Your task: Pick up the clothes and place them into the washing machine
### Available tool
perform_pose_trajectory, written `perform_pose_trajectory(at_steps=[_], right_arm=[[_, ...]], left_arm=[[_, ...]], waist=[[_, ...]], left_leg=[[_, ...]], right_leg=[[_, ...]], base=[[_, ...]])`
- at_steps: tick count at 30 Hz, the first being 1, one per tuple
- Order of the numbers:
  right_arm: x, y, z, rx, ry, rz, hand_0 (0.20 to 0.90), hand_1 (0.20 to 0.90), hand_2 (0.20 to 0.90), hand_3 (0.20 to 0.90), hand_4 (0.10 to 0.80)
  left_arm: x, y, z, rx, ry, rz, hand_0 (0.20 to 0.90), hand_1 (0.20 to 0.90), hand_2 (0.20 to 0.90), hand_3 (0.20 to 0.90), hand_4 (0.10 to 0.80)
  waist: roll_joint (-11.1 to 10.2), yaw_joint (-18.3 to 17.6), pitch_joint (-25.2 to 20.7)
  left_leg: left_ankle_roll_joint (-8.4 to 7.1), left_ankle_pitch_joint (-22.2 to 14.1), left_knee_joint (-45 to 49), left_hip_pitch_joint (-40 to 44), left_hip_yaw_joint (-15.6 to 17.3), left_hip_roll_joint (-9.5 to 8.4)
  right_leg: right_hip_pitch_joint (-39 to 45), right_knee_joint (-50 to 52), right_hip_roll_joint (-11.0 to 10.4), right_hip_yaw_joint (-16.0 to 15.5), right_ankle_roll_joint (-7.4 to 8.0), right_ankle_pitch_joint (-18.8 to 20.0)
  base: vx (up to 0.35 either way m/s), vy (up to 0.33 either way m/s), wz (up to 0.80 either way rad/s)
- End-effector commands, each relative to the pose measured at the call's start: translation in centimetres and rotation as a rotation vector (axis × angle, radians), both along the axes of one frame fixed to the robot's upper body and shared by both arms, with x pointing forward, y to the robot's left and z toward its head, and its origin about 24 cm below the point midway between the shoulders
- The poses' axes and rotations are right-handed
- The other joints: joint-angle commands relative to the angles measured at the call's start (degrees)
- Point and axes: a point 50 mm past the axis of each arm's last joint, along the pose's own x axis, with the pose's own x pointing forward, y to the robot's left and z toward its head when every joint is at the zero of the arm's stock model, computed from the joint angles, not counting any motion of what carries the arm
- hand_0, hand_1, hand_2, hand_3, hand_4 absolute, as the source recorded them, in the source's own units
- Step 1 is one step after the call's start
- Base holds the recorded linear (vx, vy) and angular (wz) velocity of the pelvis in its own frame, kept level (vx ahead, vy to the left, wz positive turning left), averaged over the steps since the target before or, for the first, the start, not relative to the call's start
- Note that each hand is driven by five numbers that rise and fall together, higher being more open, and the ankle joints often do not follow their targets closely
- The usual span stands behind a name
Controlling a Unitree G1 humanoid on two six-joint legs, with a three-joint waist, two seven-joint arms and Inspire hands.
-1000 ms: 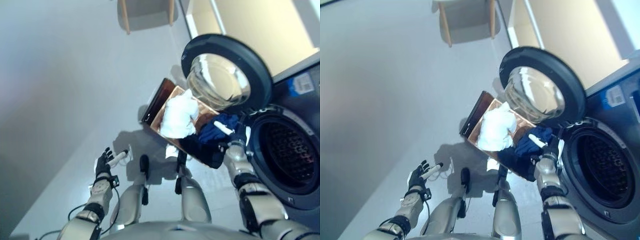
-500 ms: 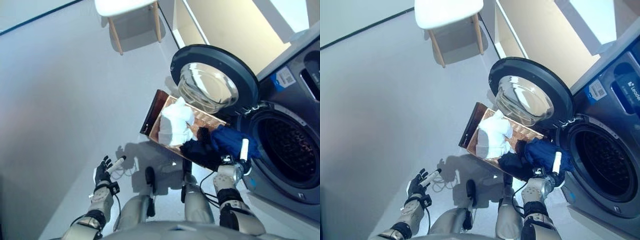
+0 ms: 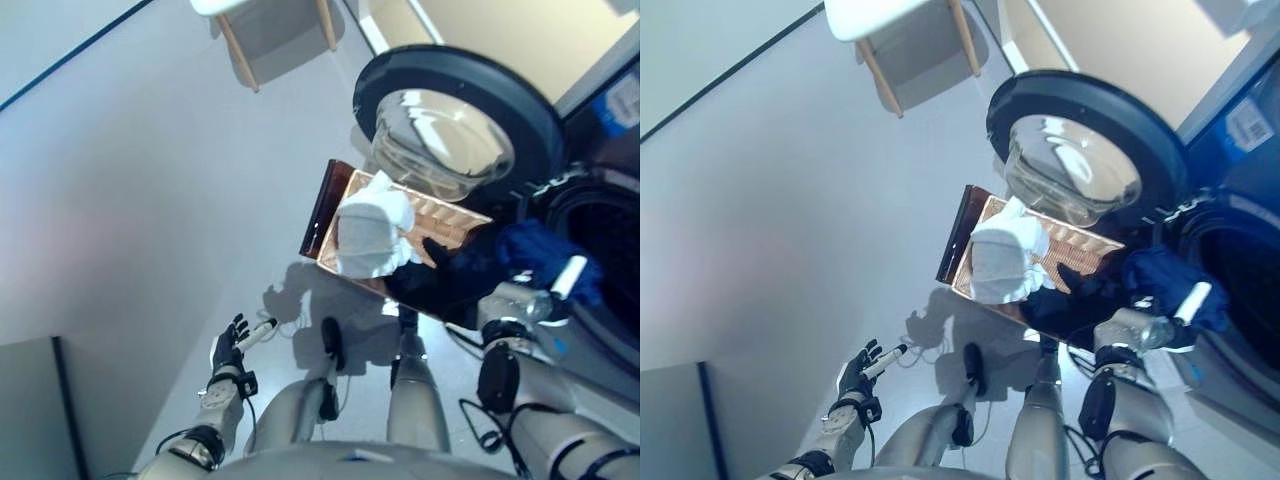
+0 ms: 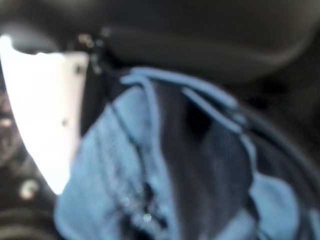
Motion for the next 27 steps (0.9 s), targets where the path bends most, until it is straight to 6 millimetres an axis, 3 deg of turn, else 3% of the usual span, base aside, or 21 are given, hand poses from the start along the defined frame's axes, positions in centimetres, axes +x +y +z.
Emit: perform_pose_trajectory(at_steps=[1,6,9,12,13,17,20,23,24,26,27], right_arm=[[-0.1,-3.2,4.6,-0.129,-0.071,-0.117,0.2,0.2,0.2,0.2,0.3],[-0.8,-6.6,9.7,-0.239,-0.105,-0.193,0.2,0.2,0.2,0.2,0.3],[-1.3,-7.9,12.4,-0.291,-0.121,-0.225,0.2,0.2,0.2,0.2,0.3],[-1.4,-8.5,13.8,-0.319,-0.13,-0.239,0.2,0.2,0.2,0.2,0.3],[-1.8,-9.1,15.2,-0.358,-0.141,-0.251,0.2,0.2,0.2,0.2,0.3],[-2.3,-9.8,17.2,-0.402,-0.163,-0.28,0.2,0.2,0.2,0.2,0.3],[-4.3,-11.1,21.4,-0.505,-0.213,-0.37,0.2,0.2,0.2,0.2,0.3],[-4.8,-11.3,22.7,-0.539,-0.216,-0.389,0.2,0.2,0.2,0.2,0.3],[-5.7,-11.6,24.9,-0.602,-0.215,-0.419,0.2,0.2,0.2,0.2,0.3],[-6.0,-11.6,26.1,-0.63,-0.21,-0.43,0.2,0.2,0.2,0.2,0.3],[-7.2,-11.8,29.0,-0.716,-0.224,-0.459,0.2,0.2,0.2,0.2,0.3]], left_arm=[[1.3,1.0,0.8,0.032,-0.06,0.018,0.9,0.9,0.9,0.9,0.8],[1.8,0.3,1.2,0.024,-0.097,-0.009,0.9,0.9,0.9,0.9,0.8],[2.4,0.0,1.6,0.021,-0.128,-0.02,0.9,0.9,0.9,0.9,0.8],[2.5,0.0,1.7,0.021,-0.135,-0.019,0.9,0.9,0.9,0.9,0.8],[2.5,0.1,1.8,0.026,-0.138,-0.021,0.9,0.9,0.9,0.9,0.8],[2.3,0.4,1.6,0.036,-0.127,-0.012,0.9,0.9,0.9,0.9,0.8],[2.0,0.7,1.5,0.052,-0.116,-0.015,0.9,0.9,0.9,0.9,0.8],[2.1,0.7,1.5,0.057,-0.115,-0.017,0.9,0.9,0.9,0.9,0.8],[2.2,1.1,1.6,0.066,-0.126,-0.014,0.9,0.9,0.9,0.9,0.8],[2.5,1.1,1.8,0.068,-0.138,-0.011,0.9,0.9,0.9,0.9,0.8],[2.7,1.7,2.1,0.085,-0.152,-0.01,0.9,0.9,0.9,0.9,0.8]], waist=[[-1.0,-0.1,1.0],[2.0,0.2,1.5],[3.3,0.2,1.8],[4.0,0.4,1.7],[4.5,0.5,1.6],[4.7,0.5,1.2],[4.4,0.0,0.4],[4.5,0.0,0.3],[4.2,0.0,0.1],[4.1,0.0,0.1],[3.4,-0.2,0.3]], left_leg=[[-6.43,-1.6,-0.4,0.3,-1.6,0.72],[-7.03,-1.4,-0.4,-2.0,-1.5,0.4],[-7.47,-0.9,-0.4,-3.8,-1.2,0.09],[-7.67,-0.9,-0.4,-4.5,-1.2,0.0],[-7.94,-1.2,-0.4,-4.8,-1.2,0.11],[-8.6,-1.2,-0.4,-5.5,-1.4,0.46],[-9.53,-1.2,-0.4,-5.7,-1.9,1.18],[-9.79,-1.1,-0.4,-5.8,-2.2,1.35],[-10.16,-1.1,-0.4,-6.0,-2.6,1.57],[-10.34,-1.0,-0.4,-6.2,-2.8,1.69],[-10.81,-0.8,-0.4,-6.7,-3.2,1.84]], right_leg=[[-2.1,6.2,-2.0,1.1,0.25,-3.7],[-6.3,8.3,-2.1,2.6,-0.07,-4.9],[-9.2,9.8,-2.1,3.5,-0.32,-5.2],[-10.5,10.7,-1.9,4.1,-0.51,-5.6],[-11.5,11.6,-1.7,4.6,-0.57,-6.4],[-12.7,13.1,-1.1,4.8,-0.76,-7.3],[-13.4,14.2,-0.2,4.4,-0.9,-8.3],[-13.7,14.7,-0.1,4.3,-0.88,-8.5],[-13.9,14.9,0.2,4.1,-0.93,-8.8],[-14.1,15.0,0.3,3.9,-0.94,-8.9],[-14.8,15.4,0.4,3.6,-0.99,-8.7]], base=[[0.0,0.0,0.0],[0.009,-0.008,0.04],[0.018,-0.025,0.04],[0.029,-0.022,-0.01],[0.029,-0.065,-0.02],[0.077,-0.085,-0.03],[0.069,-0.13,0.03],[0.027,-0.072,0.03],[0.009,-0.058,0.04],[-0.007,-0.097,0.1],[-0.023,-0.105,0.14]])
